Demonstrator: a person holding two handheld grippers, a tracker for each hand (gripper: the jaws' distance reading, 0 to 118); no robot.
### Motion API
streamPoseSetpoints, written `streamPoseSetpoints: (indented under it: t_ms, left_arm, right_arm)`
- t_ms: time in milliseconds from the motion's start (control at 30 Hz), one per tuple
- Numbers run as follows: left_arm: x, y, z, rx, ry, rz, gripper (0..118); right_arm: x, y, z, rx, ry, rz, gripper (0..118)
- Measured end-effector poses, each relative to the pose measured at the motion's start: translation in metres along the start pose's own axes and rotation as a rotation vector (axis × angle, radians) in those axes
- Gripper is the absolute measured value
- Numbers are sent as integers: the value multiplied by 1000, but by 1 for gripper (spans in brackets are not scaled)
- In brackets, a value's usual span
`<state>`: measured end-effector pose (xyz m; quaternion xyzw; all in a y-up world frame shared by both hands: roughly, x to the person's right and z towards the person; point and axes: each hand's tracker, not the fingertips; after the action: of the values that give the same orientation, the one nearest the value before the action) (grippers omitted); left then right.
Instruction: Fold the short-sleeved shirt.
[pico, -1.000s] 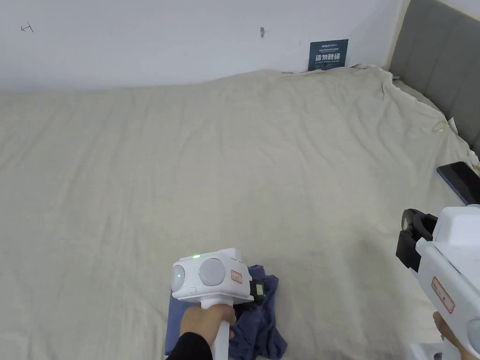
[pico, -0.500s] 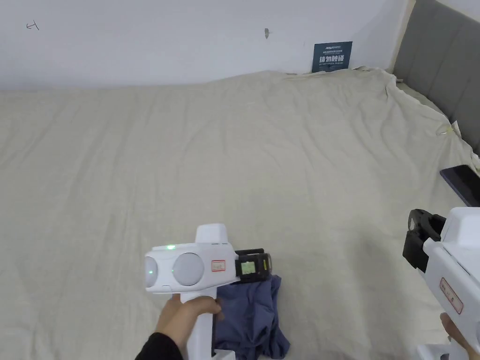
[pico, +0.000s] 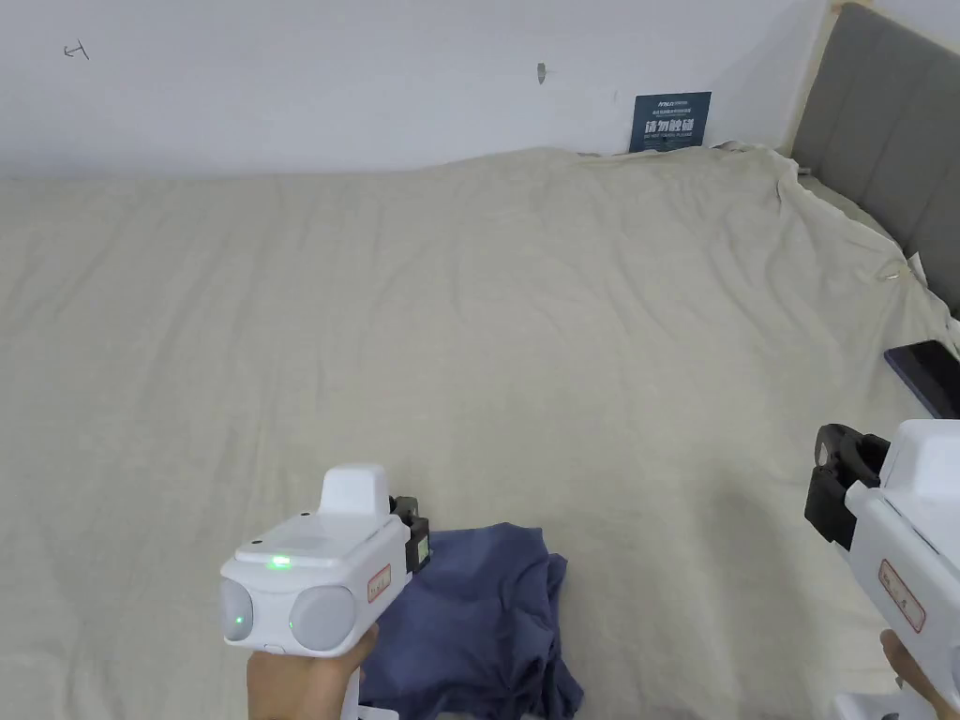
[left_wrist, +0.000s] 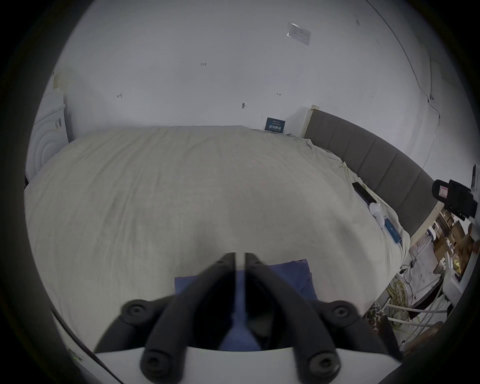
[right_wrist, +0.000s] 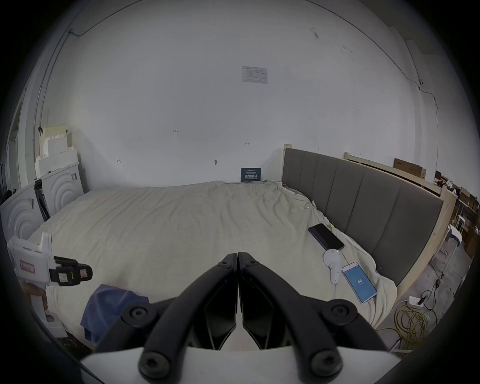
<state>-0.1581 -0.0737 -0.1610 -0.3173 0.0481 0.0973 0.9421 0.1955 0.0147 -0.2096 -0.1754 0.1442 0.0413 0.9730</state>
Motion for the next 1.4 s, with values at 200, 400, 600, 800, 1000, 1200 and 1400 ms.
streamPoseSetpoints:
  t_ms: [200,400,600,800,1000,1200,1400]
  left_arm:
    - [17,-28,-19,-77,-10,-105,0]
    - [51,-64,-50,-172,-22,-240,0]
    - [87,-82,-62,-169,-46,-326,0]
    - [106,-85,-68,-163,-60,-345,0]
    - [118,-87,-65,-157,-90,-350,0]
    - [115,-86,-63,-149,-95,-335,0]
    - [101,-49,-28,-46,-143,-259,0]
  right_arm:
    - [3,-2,1,-6,-5,-3,0]
    - [9,-4,2,-16,-17,-9,0]
    - [22,-8,3,-27,-39,-8,0]
    - [30,-11,4,-35,-57,-20,0]
    - [31,-11,4,-38,-63,-24,0]
    - [26,-11,4,-36,-58,-21,0]
    - [19,-4,4,-16,-44,-19,0]
